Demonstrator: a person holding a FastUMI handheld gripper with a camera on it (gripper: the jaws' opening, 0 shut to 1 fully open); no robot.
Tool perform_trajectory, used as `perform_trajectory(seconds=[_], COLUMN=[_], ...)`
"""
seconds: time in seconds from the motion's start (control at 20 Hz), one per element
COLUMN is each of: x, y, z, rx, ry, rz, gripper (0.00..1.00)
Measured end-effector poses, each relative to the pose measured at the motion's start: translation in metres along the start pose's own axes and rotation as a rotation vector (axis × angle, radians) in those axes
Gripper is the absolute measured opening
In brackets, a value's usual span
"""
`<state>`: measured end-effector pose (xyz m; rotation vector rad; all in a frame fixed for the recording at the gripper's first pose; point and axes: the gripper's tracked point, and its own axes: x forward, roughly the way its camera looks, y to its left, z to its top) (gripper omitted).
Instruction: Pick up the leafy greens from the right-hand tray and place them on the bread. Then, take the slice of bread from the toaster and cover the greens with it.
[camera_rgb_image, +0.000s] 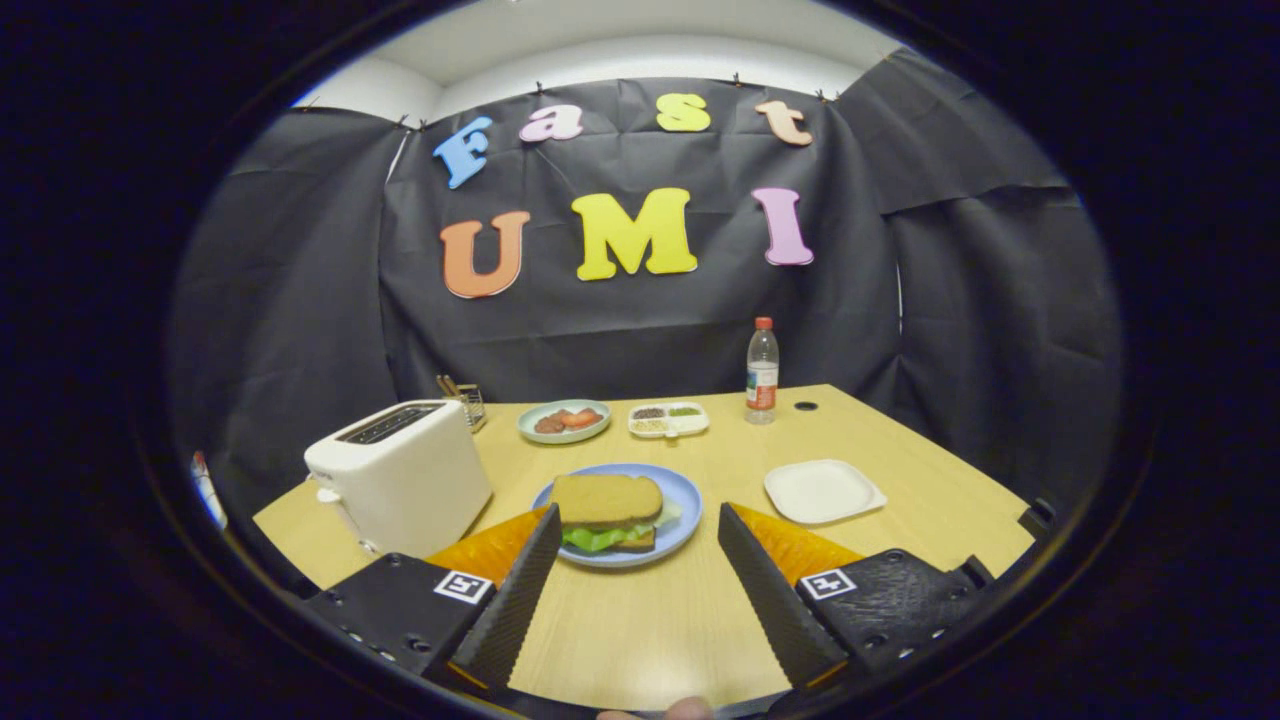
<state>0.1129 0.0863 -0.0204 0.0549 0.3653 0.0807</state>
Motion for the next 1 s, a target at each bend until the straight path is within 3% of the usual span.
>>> perform_trajectory(seconds=[0.3, 1.0], x=[-0.038, -0.047], y=[-0.003, -0.009], z=[-0.006, 0.007], rx=[-0.001, 0.06], ry=[0.019, 0.009], rz=[-0.008, -0.029], gripper=[0.96, 0.96])
